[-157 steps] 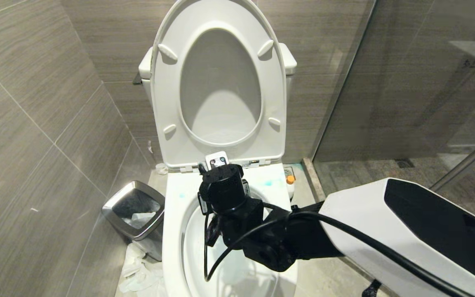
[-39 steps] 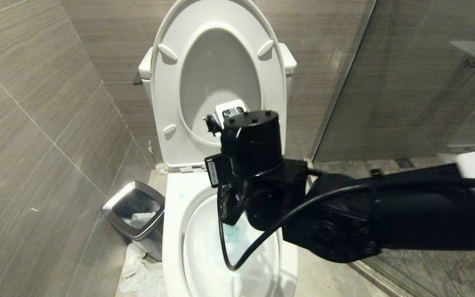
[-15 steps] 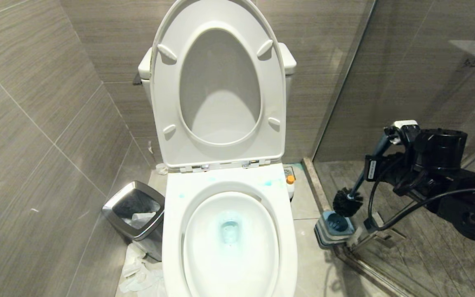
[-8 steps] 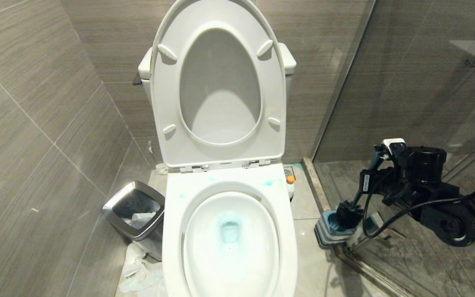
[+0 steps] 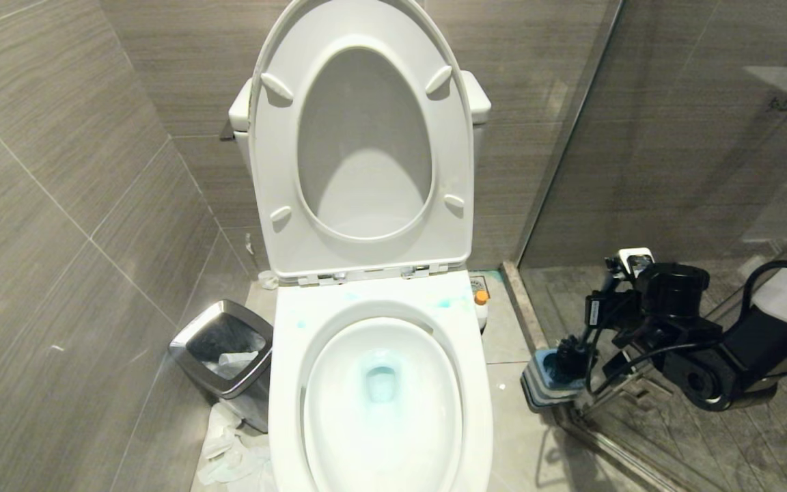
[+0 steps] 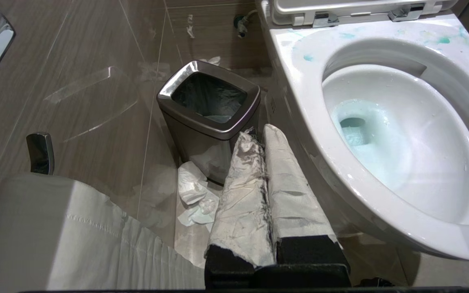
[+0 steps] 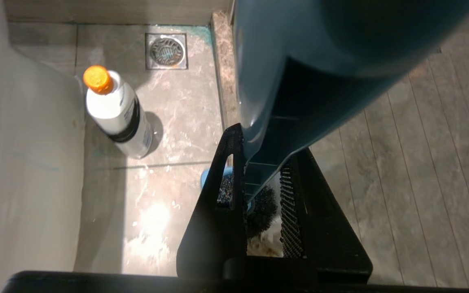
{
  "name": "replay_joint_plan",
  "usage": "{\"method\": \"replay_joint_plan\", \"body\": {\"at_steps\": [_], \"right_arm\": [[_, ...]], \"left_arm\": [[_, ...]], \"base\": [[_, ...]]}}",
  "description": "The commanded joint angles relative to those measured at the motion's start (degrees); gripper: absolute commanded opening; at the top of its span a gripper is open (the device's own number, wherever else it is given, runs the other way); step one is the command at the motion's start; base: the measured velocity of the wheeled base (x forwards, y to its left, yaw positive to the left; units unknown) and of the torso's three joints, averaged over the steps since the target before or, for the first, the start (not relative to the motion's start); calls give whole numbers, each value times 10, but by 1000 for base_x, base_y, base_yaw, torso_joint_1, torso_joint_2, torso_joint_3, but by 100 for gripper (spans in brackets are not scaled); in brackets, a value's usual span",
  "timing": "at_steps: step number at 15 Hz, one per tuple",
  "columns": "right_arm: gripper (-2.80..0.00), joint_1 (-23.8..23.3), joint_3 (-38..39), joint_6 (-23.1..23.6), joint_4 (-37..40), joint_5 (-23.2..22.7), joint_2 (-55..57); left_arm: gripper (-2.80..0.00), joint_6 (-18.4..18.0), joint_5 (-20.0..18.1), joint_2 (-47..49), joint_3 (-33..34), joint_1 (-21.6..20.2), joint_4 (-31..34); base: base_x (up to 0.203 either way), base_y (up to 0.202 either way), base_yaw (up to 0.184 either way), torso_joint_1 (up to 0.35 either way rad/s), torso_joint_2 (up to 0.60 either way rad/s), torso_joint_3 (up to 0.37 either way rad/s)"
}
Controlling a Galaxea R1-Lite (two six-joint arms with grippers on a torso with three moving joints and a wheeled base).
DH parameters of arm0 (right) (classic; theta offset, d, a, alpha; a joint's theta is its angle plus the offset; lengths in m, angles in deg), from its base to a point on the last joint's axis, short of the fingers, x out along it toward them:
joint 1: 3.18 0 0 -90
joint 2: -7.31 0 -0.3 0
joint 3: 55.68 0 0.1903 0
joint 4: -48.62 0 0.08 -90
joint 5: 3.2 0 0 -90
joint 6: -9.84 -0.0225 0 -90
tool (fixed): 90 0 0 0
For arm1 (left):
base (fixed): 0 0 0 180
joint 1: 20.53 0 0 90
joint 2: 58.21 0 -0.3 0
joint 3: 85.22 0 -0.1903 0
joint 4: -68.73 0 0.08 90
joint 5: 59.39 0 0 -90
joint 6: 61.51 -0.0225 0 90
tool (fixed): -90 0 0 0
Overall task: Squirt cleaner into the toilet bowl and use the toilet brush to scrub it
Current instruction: Put the toilet brush back
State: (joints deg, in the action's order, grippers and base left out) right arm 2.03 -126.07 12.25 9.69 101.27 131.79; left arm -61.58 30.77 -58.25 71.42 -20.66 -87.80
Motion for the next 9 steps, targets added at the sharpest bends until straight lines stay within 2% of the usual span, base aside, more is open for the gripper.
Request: {"method": "replay_joint_plan", "body": {"at_steps": [1, 5, 9], "right_arm": [[-280, -1, -35, 0, -5, 1, 52], [-280, -3, -64, -1, -12, -3, 105], [-280, -4, -71, 2, -51, -2, 159]], "left_arm": [[-280, 0, 0, 0, 0, 0, 0], [-280, 0, 0, 0, 0, 0, 0], [-280, 0, 0, 0, 0, 0, 0]], "base": [[0, 0, 0, 0, 0, 0], [0, 0, 0, 0, 0, 0], [0, 0, 0, 0, 0, 0]]}}
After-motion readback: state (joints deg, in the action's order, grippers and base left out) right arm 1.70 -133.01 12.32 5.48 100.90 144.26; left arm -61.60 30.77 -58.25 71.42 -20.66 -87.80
